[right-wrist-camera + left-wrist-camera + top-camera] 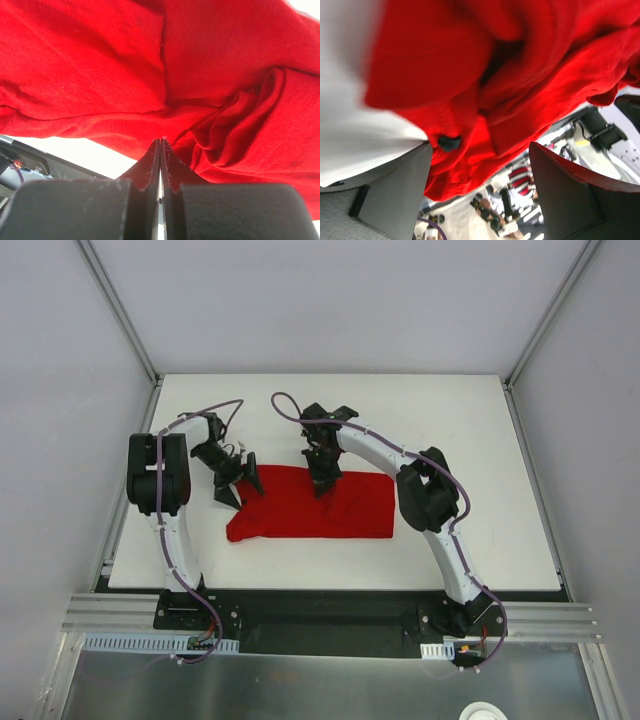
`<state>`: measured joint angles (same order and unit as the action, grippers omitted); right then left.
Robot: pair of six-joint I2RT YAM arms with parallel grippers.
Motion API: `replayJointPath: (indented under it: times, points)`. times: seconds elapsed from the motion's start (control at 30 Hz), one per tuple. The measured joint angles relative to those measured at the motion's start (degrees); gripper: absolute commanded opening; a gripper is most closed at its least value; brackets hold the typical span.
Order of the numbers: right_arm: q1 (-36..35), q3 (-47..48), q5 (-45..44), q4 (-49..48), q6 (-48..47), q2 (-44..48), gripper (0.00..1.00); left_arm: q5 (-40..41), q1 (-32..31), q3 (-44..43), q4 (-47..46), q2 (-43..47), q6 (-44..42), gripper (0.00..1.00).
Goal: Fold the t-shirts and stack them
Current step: Grab one side of the 2/3 rectangular tshirt with left arm
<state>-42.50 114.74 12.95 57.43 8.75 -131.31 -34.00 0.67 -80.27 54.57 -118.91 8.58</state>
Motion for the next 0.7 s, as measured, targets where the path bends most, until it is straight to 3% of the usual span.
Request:
replayJointPath:
  times: [0.23,0.57,0.67,0.7]
  points:
    - [0.2,0.0,0.0,0.0,0.0,0.0,0.01,-0.4,-3.0,-0.3,1.5,-1.5,0.0,0.62]
    - [0.5,-3.4,-0.6,0.3,-0.5,0.0,0.01,1.3,-2.9,-1.8,1.8,-1.9,-0.1,0.60]
    - [0.7,-4.7,-0.7,0.3,-0.9,0.0,0.01,2.0,-2.9,-1.9,1.6,-1.9,-0.1,0.45]
    - [0.7,-5.2,-0.7,0.3,-0.9,0.0,0.01,2.4,-2.9,-1.9,1.4,-2.0,-0.2,0.32]
